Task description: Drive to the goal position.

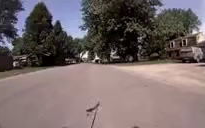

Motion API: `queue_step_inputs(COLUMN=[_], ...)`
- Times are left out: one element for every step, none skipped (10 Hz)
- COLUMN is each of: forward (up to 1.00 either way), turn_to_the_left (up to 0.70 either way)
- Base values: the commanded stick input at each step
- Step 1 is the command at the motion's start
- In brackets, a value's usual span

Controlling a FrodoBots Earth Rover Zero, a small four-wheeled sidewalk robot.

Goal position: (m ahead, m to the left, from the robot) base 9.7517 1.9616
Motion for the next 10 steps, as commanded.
queue_step_inputs(forward=[0.69, 0.69, 0.69, 0.69, 0.69, 0.69, 0.69, 0.69, 0.69, 0.69], turn_to_the_left=[0.03, 0.03, 0.03, 0.03, 0.03, 0.03, 0.03, 0.03, 0.03, 0.03])
